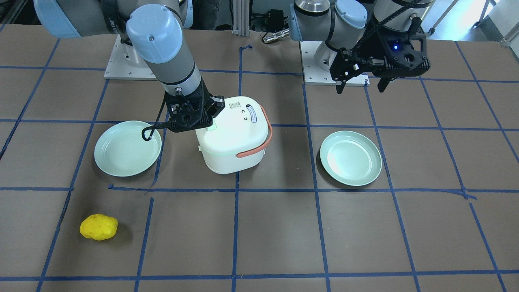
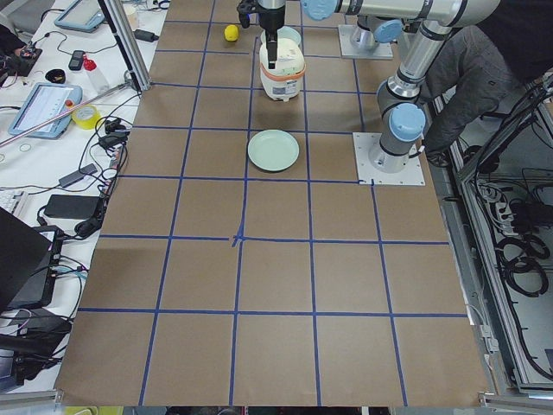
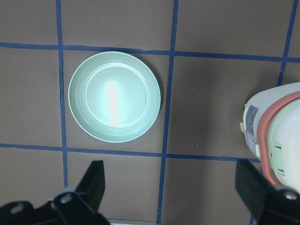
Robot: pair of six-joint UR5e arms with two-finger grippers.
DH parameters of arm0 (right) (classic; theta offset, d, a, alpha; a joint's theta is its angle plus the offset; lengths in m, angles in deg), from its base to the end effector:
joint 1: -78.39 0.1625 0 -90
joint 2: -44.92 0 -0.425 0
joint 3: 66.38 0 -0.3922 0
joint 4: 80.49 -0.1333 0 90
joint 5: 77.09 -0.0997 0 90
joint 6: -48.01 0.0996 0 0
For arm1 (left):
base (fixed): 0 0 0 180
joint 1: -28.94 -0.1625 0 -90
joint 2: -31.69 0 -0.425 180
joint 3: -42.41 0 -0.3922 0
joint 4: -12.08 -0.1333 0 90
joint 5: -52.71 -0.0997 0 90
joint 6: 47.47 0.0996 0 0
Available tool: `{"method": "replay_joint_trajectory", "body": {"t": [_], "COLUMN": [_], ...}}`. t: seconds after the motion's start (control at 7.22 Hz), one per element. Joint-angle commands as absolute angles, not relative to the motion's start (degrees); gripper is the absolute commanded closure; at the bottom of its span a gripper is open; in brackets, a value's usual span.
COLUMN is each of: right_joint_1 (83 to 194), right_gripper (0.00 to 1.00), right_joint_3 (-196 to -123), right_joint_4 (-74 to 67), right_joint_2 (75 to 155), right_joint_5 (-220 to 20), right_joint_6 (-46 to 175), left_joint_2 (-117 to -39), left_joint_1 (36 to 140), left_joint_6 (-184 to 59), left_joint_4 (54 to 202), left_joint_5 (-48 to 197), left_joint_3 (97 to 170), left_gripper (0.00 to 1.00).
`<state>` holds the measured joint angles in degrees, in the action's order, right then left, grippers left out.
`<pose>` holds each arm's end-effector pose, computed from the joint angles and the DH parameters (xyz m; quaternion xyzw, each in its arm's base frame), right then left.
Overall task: Press rice cooker button
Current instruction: 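Press down on the green lid button with the right gripper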
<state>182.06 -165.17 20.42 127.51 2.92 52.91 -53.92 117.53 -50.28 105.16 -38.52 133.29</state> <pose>0.2696 -0.4713 0.3677 -0.0721 0.9925 0.0594 0.0784 -0.1198 -0.4625 0.5114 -0.0369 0.9993 -0.0039 0.0107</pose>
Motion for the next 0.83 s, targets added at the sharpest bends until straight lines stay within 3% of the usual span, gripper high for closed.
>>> {"method": "replay_joint_trajectory", "body": {"t": [0.0, 0.69], "right_joint_1": [182.28, 182.54], "right_gripper": [1.00, 1.00], "right_joint_3": [-165.34, -165.43], "right_joint_4": [20.58, 20.67], "right_joint_2": [127.19, 126.48], "right_joint_5": [2.89, 2.98], "right_joint_6": [53.11, 53.02], "left_joint_2": [-53.92, -53.92], "left_joint_1": [117.53, 117.53], "left_joint_6": [-50.28, -50.28], "left_joint_4": [105.16, 105.16], "left_joint_5": [-38.52, -38.52], "left_joint_3": [133.29, 133.29], "left_gripper": [0.00, 0.00]}}
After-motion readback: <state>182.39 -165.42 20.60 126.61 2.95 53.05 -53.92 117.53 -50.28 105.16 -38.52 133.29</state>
